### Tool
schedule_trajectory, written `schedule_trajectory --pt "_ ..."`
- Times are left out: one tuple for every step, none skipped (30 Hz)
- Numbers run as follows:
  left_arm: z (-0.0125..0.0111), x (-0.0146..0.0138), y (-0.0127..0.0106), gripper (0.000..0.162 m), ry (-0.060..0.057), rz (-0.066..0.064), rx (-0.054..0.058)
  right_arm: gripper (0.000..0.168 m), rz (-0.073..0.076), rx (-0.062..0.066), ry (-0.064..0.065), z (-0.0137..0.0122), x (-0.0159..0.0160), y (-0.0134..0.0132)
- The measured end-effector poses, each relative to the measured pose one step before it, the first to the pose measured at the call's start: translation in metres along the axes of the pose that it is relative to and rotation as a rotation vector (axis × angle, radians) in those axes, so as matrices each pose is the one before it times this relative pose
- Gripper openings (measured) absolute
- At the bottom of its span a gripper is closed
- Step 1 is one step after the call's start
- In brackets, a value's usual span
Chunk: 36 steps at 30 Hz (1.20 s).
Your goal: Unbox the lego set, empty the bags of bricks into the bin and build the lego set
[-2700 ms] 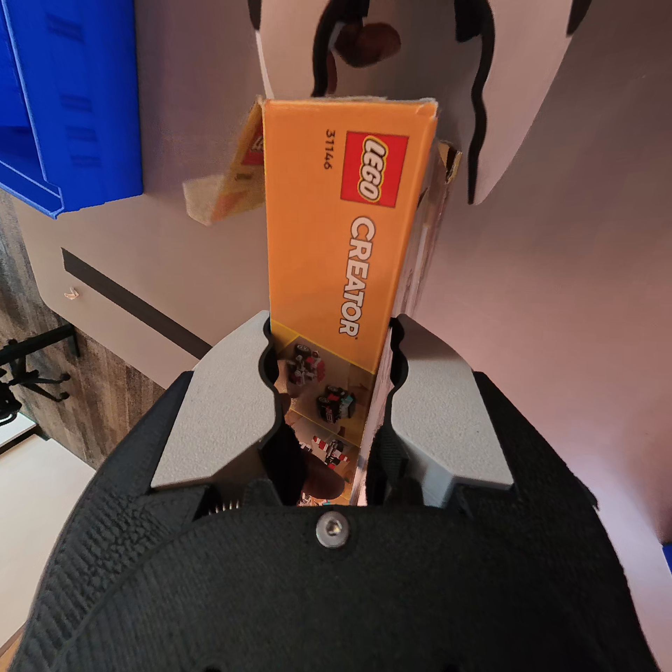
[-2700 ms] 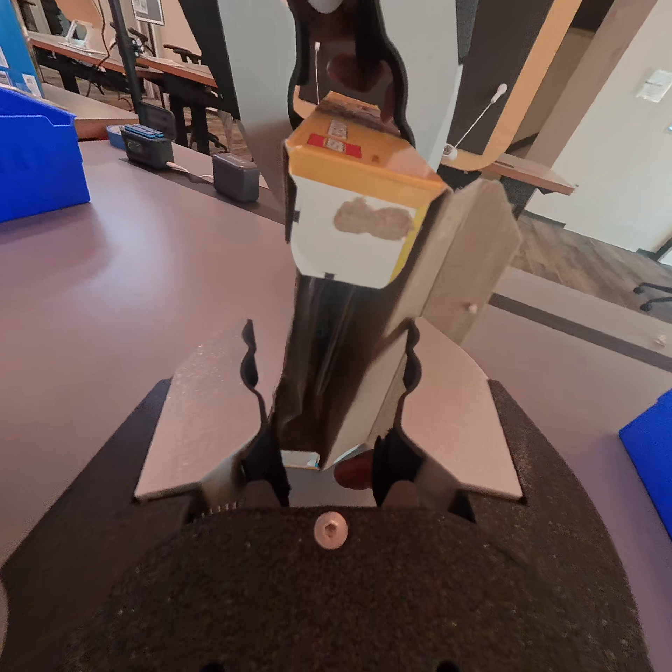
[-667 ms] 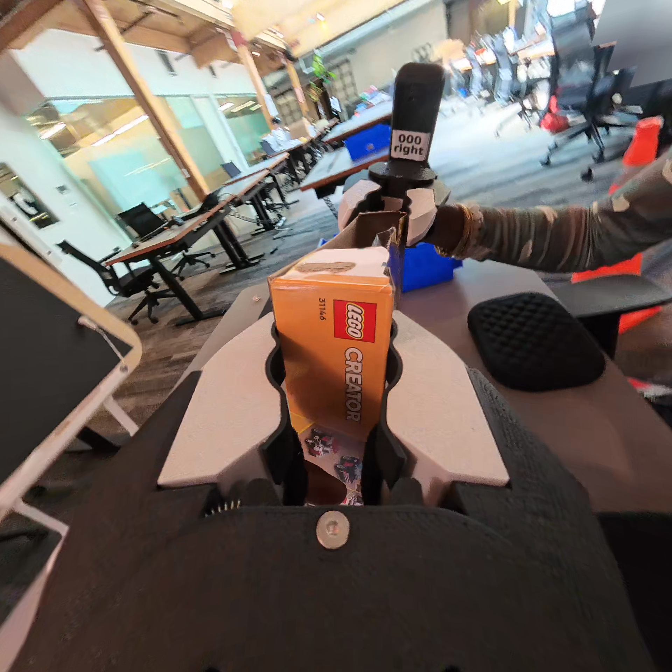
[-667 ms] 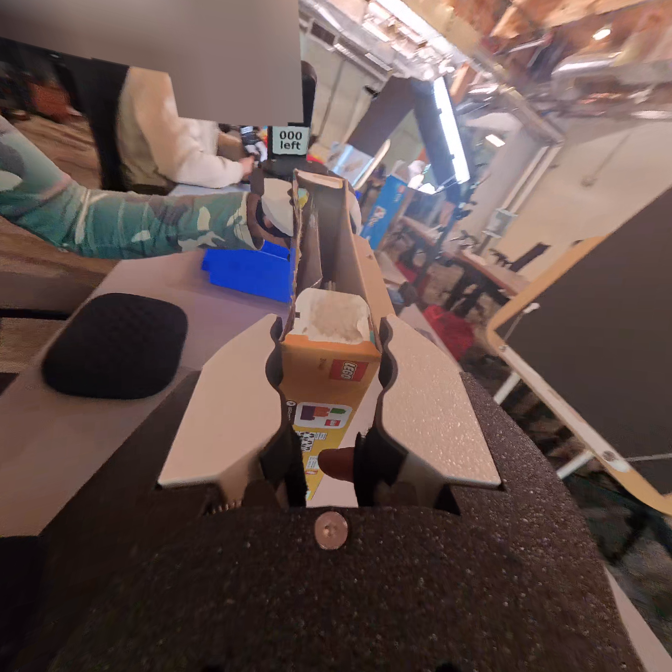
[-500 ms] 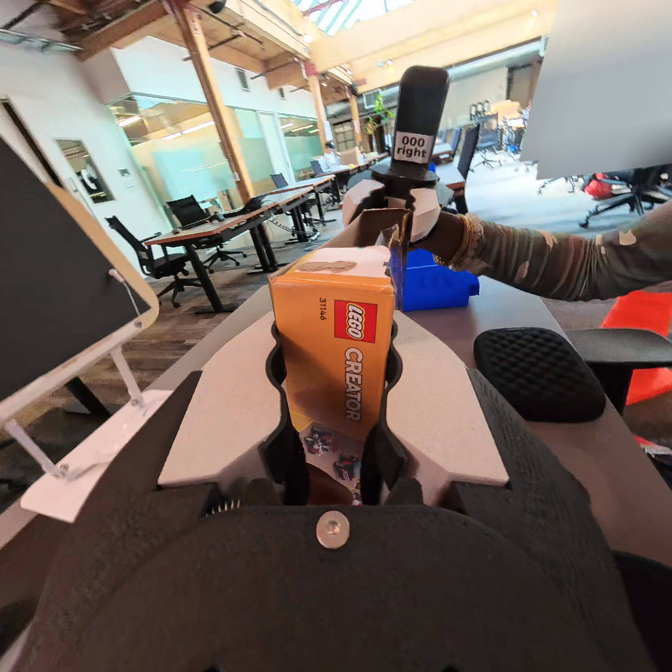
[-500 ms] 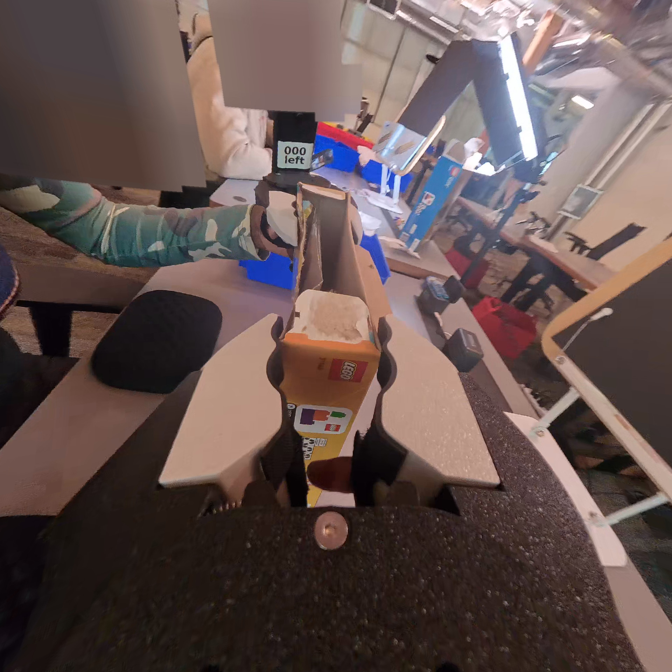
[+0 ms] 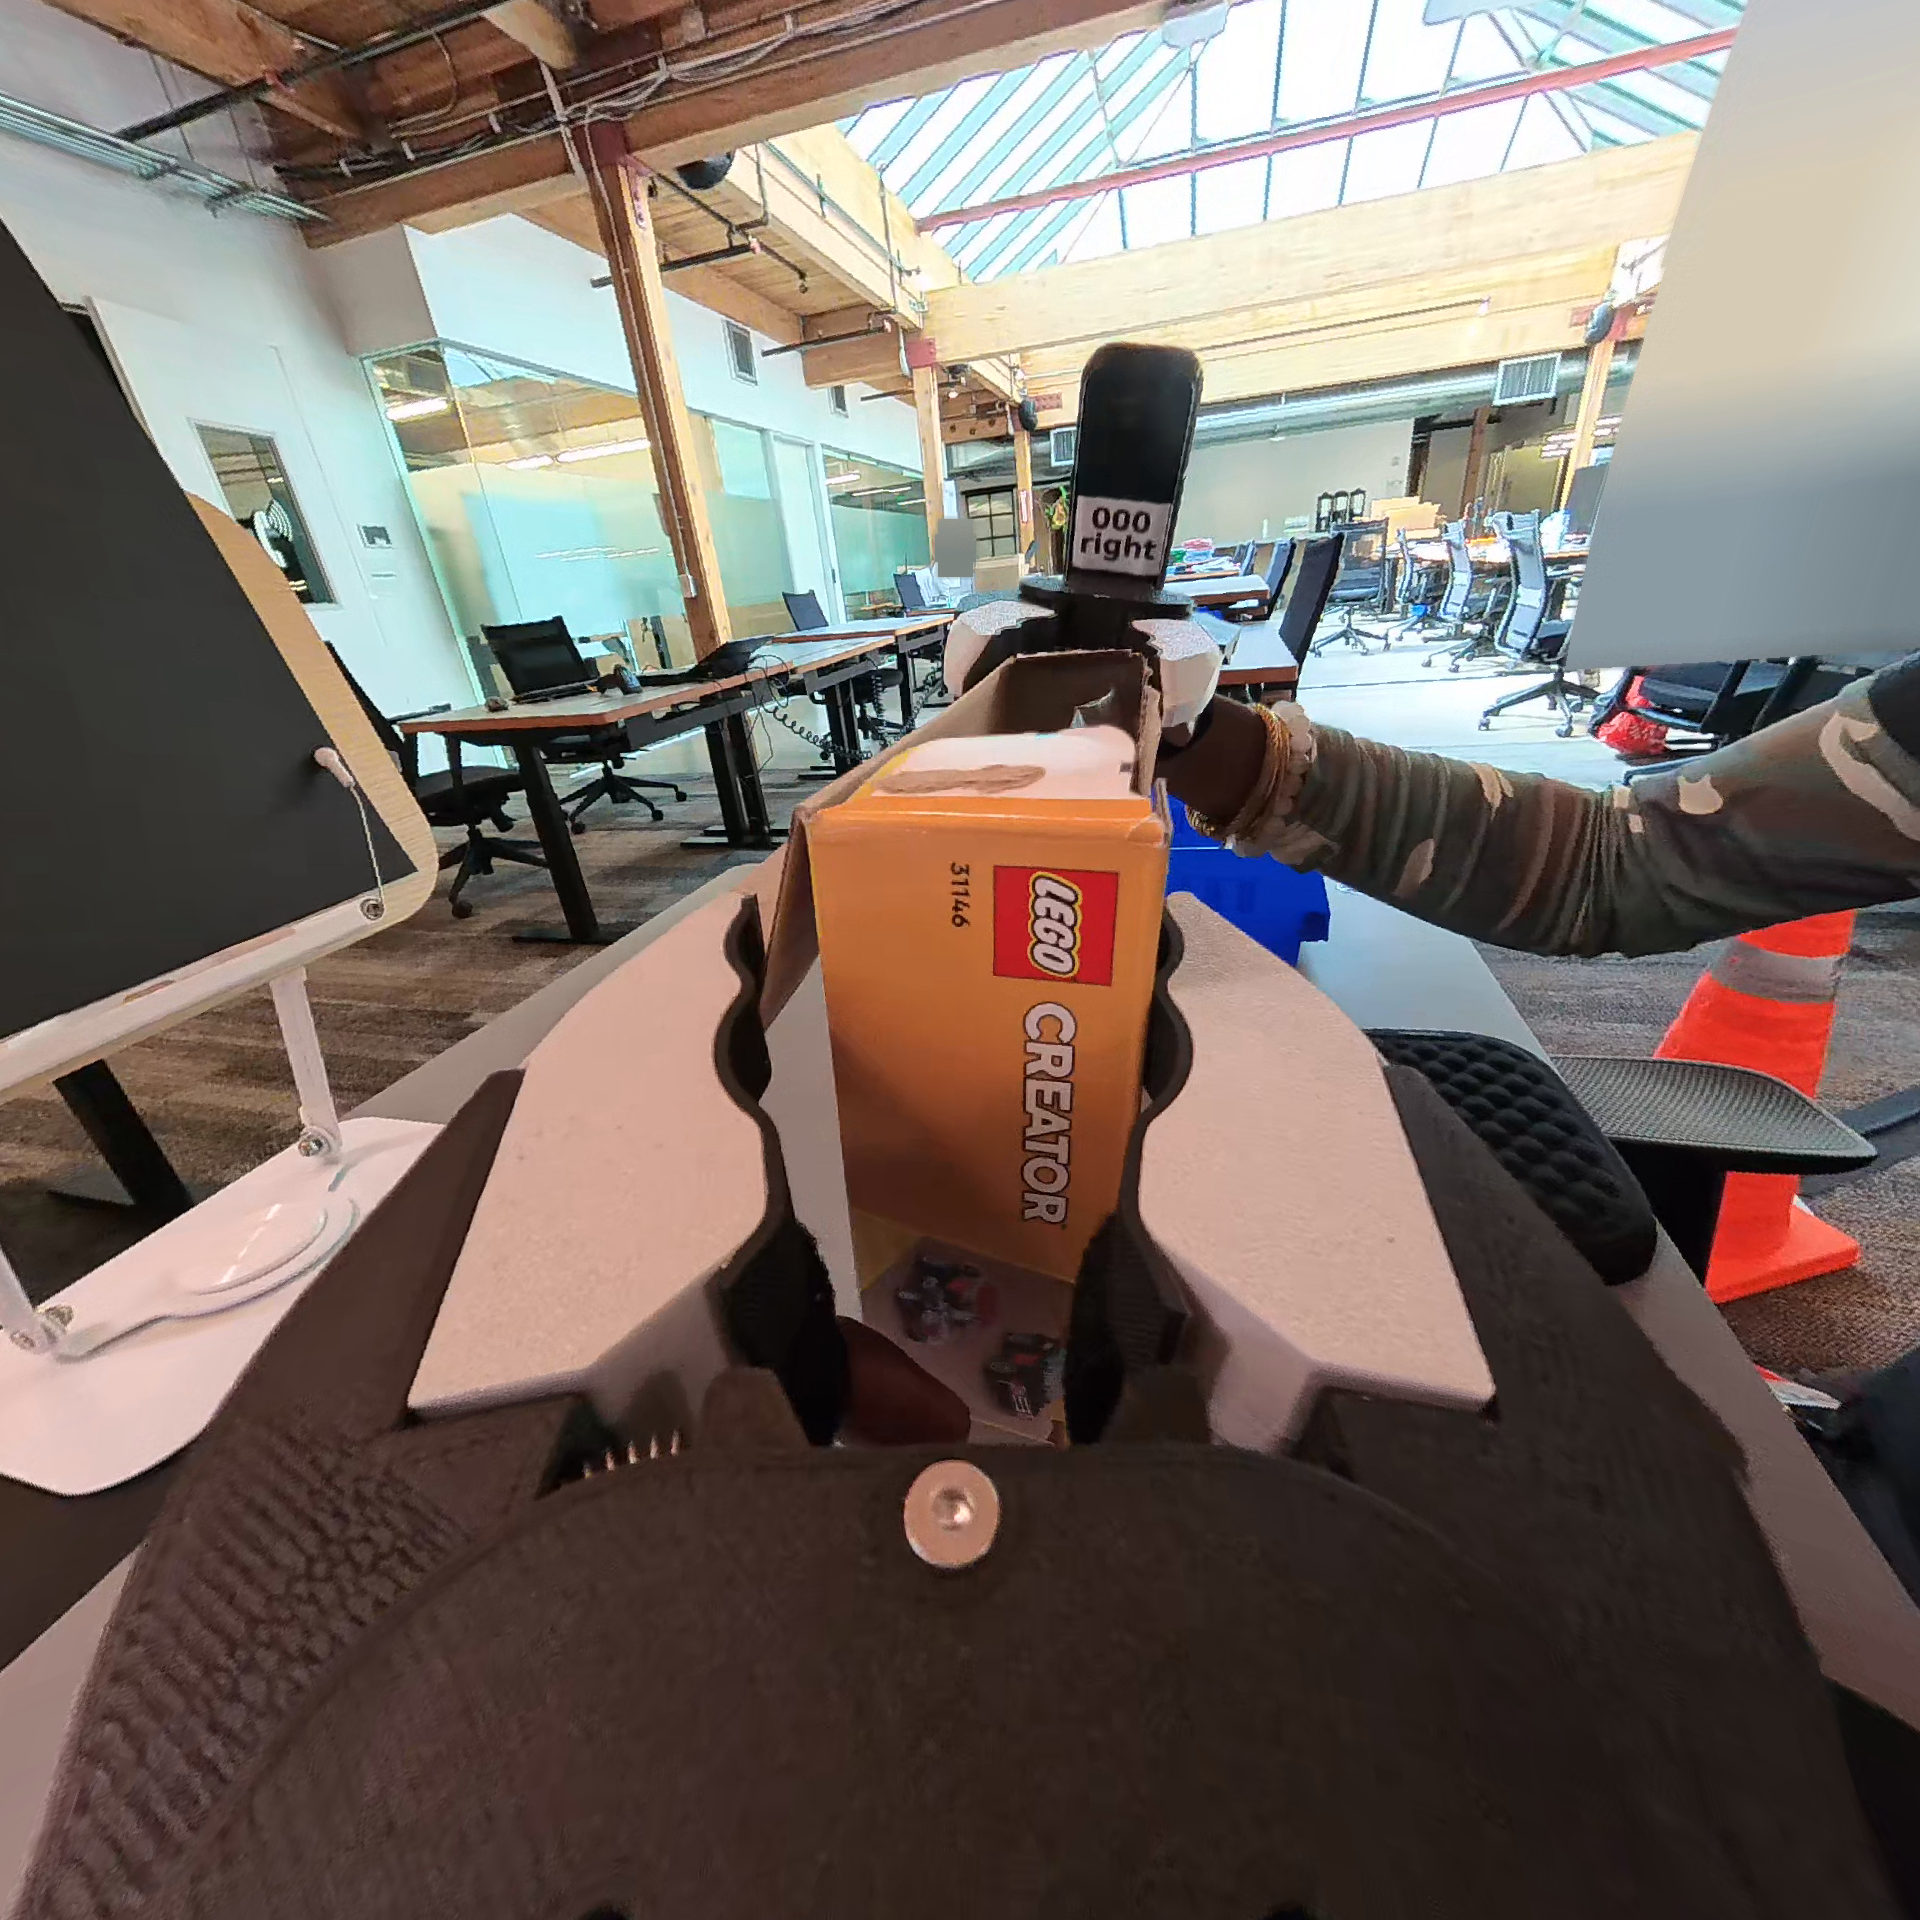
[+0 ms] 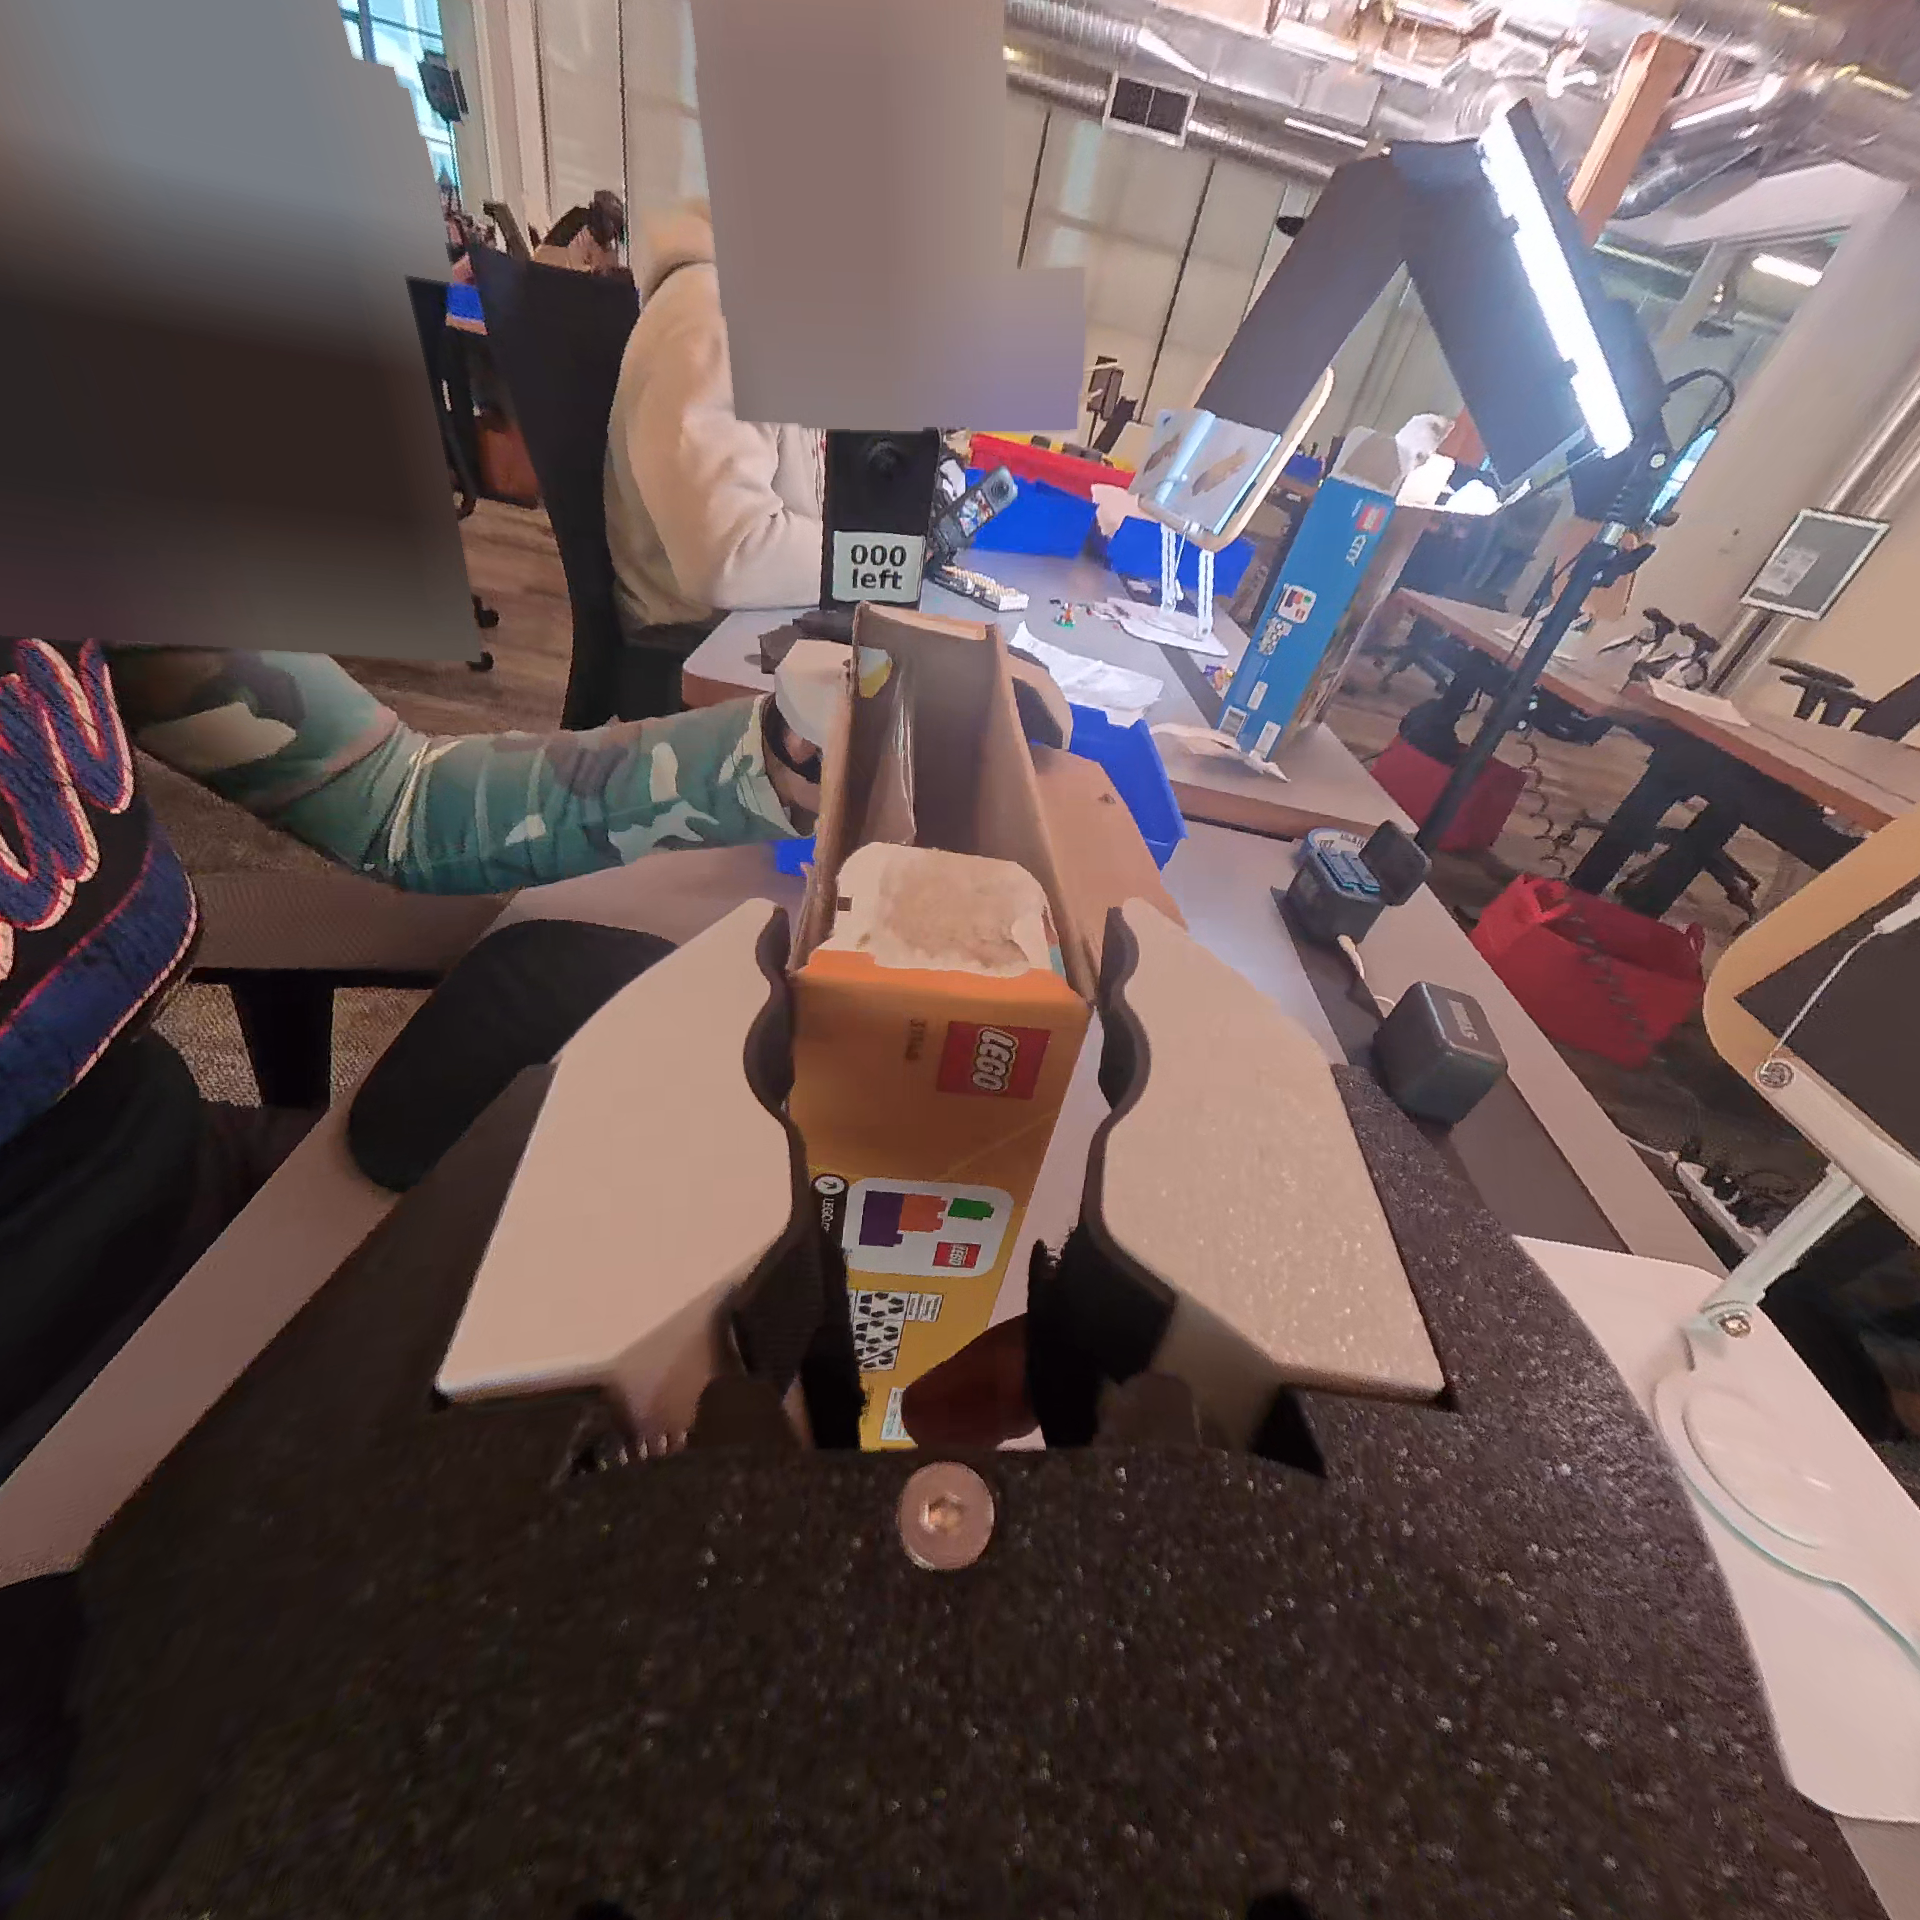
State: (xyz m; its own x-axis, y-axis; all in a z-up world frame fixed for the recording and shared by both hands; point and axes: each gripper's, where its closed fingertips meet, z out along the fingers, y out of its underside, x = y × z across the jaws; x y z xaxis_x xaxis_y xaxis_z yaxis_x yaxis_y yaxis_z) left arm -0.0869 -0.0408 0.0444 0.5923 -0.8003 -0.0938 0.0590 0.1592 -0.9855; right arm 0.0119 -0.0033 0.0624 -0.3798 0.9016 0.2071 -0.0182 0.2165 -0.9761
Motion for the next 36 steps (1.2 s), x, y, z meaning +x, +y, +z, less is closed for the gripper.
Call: schedule_trajectory --pt "0.00003 -0.00070 0.00031 0.071 -0.0006 0.0006 0.0019 0.058 0.0024 0.0061 0.0002 0.00030 0.00042 -0.00015" --pt "0.00015 -0.00073 0.00042 0.072 0.0010 0.0028 -0.0009 0.059 0.0059 0.0020 -0.0008 0.00028 0.00070 -0.00001" --pt "0.00023 -0.00045 0.00056 0.074 0.0038 0.0048 -0.0048 0.061 0.0080 -0.0038 -0.0059 0.00061 0.00017 0.00084" --pt "0.00058 -0.00010 0.00028 0.078 0.0064 0.0029 -0.0067 0.066 0.0097 -0.0123 -0.0063 0.00129 0.00000 0.00195" --pt "0.00073 -0.00032 0.00034 0.083 0.0050 0.0010 -0.0098 0.071 0.0059 -0.0135 -0.0008 0.00151 0.00027 0.00242" --pt "0.00065 -0.00070 0.00103 0.087 0.0009 0.0050 -0.0146 0.072 -0.0015 -0.0034 0.0063 0.00076 0.00113 0.00089" --pt "0.00038 -0.00126 0.00083 0.088 -0.0041 0.0115 -0.0110 0.063 -0.0081 0.0076 0.0109 -0.00016 0.00185 -0.00066" --pt "0.00040 -0.00059 -0.00019 0.086 -0.0036 0.0176 -0.0002 0.062 -0.0018 0.0092 -0.0101 -0.00004 -0.00109 -0.00041" --pt "0.00039 -0.00042 0.00050 0.084 -0.0038 0.0174 -0.0019 0.059 0.0163 0.0039 -0.0087 0.00005 -0.00049 0.00044" --pt "0.00028 -0.00069 0.00146 0.081 -0.0061 0.0168 -0.0055 0.058 0.0181 0.0007 -0.0025 0.00007 0.00037 0.00055" --pt "0.00020 -0.00068 0.00148 0.080 -0.0075 0.0171 -0.0046 0.055 0.0109 -0.0036 0.0008 -0.00017 0.00065 0.00066" --pt "-0.00002 -0.00016 0.00108 0.079 -0.0052 0.0178 -0.0046 0.054 0.0016 -0.0090 -0.0044 0.00002 -0.00049 0.00043" --pt "-0.00056 0.00021 0.00011 0.079 -0.0013 0.0171 -0.0030 0.054 -0.0089 -0.0126 -0.0077 0.00021 -0.00151 0.00026" --pt "-0.00151 -0.00041 -0.00221 0.081 -0.0030 0.0140 0.0038 0.054 -0.0072 -0.0119 -0.0069 0.00034 -0.00170 0.00021" --pt "-0.00255 -0.00127 -0.00597 0.085 -0.0080 0.0126 0.0234 0.054 -0.0029 -0.0065 0.0013 0.00033 -0.00024 0.00015" --pt "-0.00284 -0.00024 -0.00890 0.086 0.0023 0.0113 0.0396 0.054 0.0036 0.0002 0.0018 0.00008 0.00009 0.00008" --pt "-0.00178 0.00164 -0.00777 0.086 0.0177 0.0059 0.0291 0.054 0.0021 0.0002 0.0017 -0.00009 0.00056 0.00007" --pt "0.00021 0.00096 -0.00212 0.086 0.0175 0.0010 -0.0083 0.054 0.0026 -0.0029 -0.0013 0.00006 0.00026 0.00013" --pt "0.00157 -0.00048 0.00555 0.086 0.0098 0.0058 -0.0530 0.054 0.0004 -0.0038 -0.0033 0.00007 -0.00003 0.00021" --pt "0.00264 -0.00068 0.00995 0.087 0.0067 0.0155 -0.0737 0.054 0.0016 -0.0023 -0.0029 0.00002 0.00030 0.00008" --pt "0.00349 0.00138 0.00872 0.087 0.0138 0.0163 -0.0559 0.053 0.0031 -0.0001 -0.0025 0.00000 0.00043 0.00015" --pt "0.00262 0.00134 0.00340 0.083 0.0057 0.0134 -0.0164 0.053 0.0050 -0.0007 0.0026 -0.00047 0.00117 0.00042" --pt "0.00006 -0.00094 -0.00077 0.076 -0.0137 0.0068 0.0133 0.053 0.0098 0.0013 0.0097 -0.00047 0.00234 0.00025" --pt "-0.00047 0.00048 0.00003 0.069 -0.0044 -0.0158 0.0091 0.054 0.0145 0.0005 0.0142 0.00043 0.00268 0.00035" --pt "-0.00054 0.00072 -0.00039 0.066 -0.0081 -0.0180 0.0100 0.054 0.0179 -0.0024 0.0188 0.00003 0.00322 0.00034" --pt "-0.00042 0.00092 -0.00060 0.063 -0.0102 -0.0119 0.0109 0.056 0.0167 -0.0089 0.0153 -0.00004 0.00149 0.00014" --pt "-0.00047 0.00066 -0.00070 0.061 -0.0102 -0.0107 0.0097 0.059 0.0058 -0.0223 0.0272 -0.00029 0.00083 0.00038" --pt "-0.00037 0.00036 -0.00045 0.061 -0.0088 -0.0087 0.0078 0.062 -0.0053 -0.0247 0.0551 -0.00117 0.00201 0.00022" --pt "-0.00042 0.00075 -0.00052 0.061 -0.0035 -0.0051 0.0060 0.063 -0.0177 -0.0112 0.0731 -0.00272 0.00228 -0.00169" --pt "-0.00029 0.00051 -0.00025 0.060 -0.0039 -0.0017 -0.0008 0.064 -0.0218 0.0057 0.0673 -0.00401 0.00000 -0.00458" --pt "-0.00010 0.00071 -0.00008 0.060 -0.0022 0.0019 -0.0025 0.065 -0.0211 0.0119 0.0587 -0.00511 -0.00170 -0.00685" --pt "-0.00019 0.00071 -0.00032 0.060 -0.0013 0.0028 -0.0007 0.063 -0.0171 0.0180 0.0563 -0.00554 -0.00193 -0.00901" --pt "-0.00020 0.00112 -0.00044 0.060 -0.0006 0.0026 0.0020 0.055 -0.0047 0.0143 0.0738 -0.00551 0.00131 -0.00961" --pt "-0.00024 0.00100 -0.00042 0.060 -0.0019 0.0015 0.0026 0.043 0.0010 -0.0054 0.0826 -0.00402 0.00337 -0.00815" --pt "-0.00016 0.00054 -0.00019 0.060 -0.0029 -0.0007 0.0004 0.037 -0.0075 -0.0351 0.0605 -0.00175 0.00046 -0.00477" --pt "0.00005 0.00008 -0.00004 0.060 -0.0040 0.0000 -0.0026 0.034 -0.0157 -0.0640 0.0406 0.00087 -0.00281 -0.00088"
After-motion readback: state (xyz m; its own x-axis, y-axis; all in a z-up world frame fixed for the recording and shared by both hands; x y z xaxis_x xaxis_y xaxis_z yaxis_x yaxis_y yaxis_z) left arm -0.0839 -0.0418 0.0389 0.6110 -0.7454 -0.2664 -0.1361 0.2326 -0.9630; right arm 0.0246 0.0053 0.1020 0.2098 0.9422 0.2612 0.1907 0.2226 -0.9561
